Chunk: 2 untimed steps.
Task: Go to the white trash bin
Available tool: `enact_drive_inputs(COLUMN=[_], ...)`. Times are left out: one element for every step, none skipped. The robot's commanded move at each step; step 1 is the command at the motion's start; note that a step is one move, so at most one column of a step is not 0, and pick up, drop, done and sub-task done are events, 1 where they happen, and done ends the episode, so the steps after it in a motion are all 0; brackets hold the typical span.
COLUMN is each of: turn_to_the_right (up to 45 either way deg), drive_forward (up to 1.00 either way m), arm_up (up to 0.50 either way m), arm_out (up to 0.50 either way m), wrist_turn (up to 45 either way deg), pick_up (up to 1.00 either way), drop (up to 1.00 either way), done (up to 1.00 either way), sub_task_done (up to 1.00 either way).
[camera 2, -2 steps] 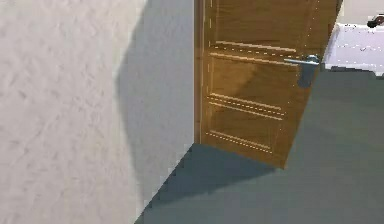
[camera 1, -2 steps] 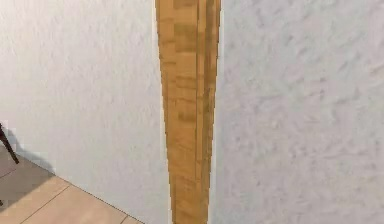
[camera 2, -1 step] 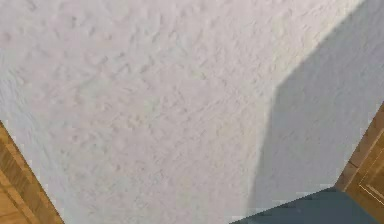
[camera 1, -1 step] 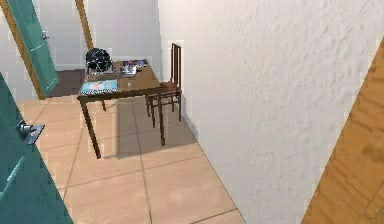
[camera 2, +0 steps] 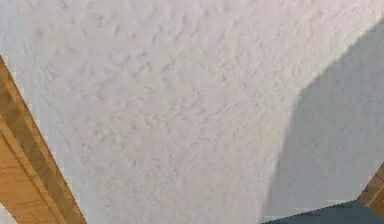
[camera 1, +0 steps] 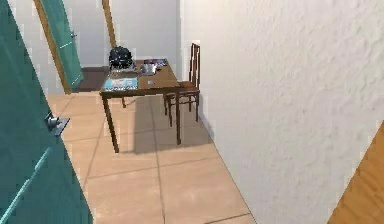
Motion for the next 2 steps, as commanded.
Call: enact_drive_inputs(turn_to_the_right=[0.0, -15.0], drive_forward=[0.75, 0.0], arm_up=[0.0, 0.0], arm_out=[0.0, 0.0], wrist_turn=[0.0, 0.0], pick_up=[0.0, 0.0], drop=[0.0, 0.0], done=[0.0, 0.0], sub_task_done=[0.0, 0.0])
